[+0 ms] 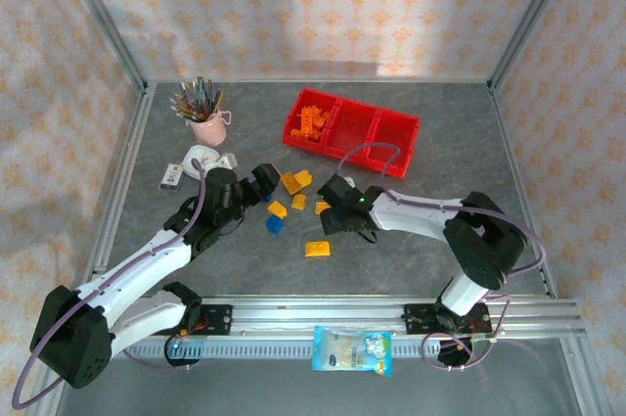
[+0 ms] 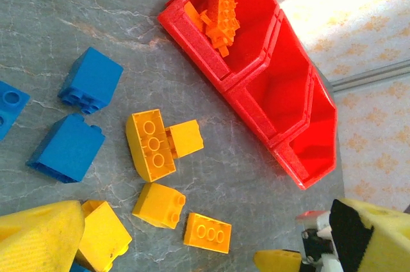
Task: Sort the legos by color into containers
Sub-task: Pick up the lego from the center of the table, then place the lego in the container.
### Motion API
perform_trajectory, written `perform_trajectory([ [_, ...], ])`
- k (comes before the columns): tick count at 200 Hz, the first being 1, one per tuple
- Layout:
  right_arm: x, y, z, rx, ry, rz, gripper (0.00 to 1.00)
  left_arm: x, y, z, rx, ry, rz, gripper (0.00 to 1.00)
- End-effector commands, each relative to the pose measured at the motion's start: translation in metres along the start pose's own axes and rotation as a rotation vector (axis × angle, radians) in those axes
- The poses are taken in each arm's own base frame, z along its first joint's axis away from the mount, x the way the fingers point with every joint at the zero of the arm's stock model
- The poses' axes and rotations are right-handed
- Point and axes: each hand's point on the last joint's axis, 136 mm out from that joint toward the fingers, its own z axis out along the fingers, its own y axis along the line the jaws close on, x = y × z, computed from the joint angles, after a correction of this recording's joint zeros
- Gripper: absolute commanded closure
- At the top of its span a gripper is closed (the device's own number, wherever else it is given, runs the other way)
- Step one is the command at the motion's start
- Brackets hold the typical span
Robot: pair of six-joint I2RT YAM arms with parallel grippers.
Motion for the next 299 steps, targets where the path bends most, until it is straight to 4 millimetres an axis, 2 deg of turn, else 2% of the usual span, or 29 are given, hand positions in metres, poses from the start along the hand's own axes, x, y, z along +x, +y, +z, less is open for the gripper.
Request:
perform_trajectory([
  [1, -0.026, 0.000, 0.004, 0.039, -0.068, -0.012, 0.17, -0.005, -0.001, -0.001, -0.006, -0.032, 0.004, 0.01],
  [66, -0.059, 0.001, 0.027, 0.033, -0.089, 0.037, 0.25, -0.007, 0.001, -0.002, -0.018, -0.038, 0.011, 0.01],
  [103, -0.064, 0.004, 0.036, 0.000, -0.069, 0.030, 0.39, -0.009, 0.001, -0.004, -0.024, -0.048, 0.016, 0.01],
  [161, -0.056, 0.006, 0.037, -0.016, -0.040, 0.018, 0.60, -0.011, 0.001, -0.006, -0.027, -0.057, 0.016, 0.01],
  [183, -0.062, 0.006, 0.032, -0.014, -0.059, 0.023, 0.68, -0.012, -0.001, -0.005, -0.023, -0.057, 0.017, 0.01],
  [205, -0.070, 0.007, 0.025, -0.018, -0.074, 0.027, 0.72, -0.013, -0.002, -0.005, -0.020, -0.059, 0.017, 0.01],
  [234, -0.091, 0.006, 0.008, -0.034, -0.115, 0.057, 0.73, -0.017, -0.010, -0.005, -0.012, -0.064, 0.029, 0.01],
  [253, -0.112, 0.002, -0.006, -0.041, -0.151, 0.093, 0.73, -0.021, -0.016, -0.004, -0.012, -0.065, 0.045, 0.01],
  [299, -0.168, -0.022, -0.025, -0.005, -0.242, 0.188, 0.73, -0.033, -0.026, -0.001, 0.004, -0.077, 0.068, 0.01],
])
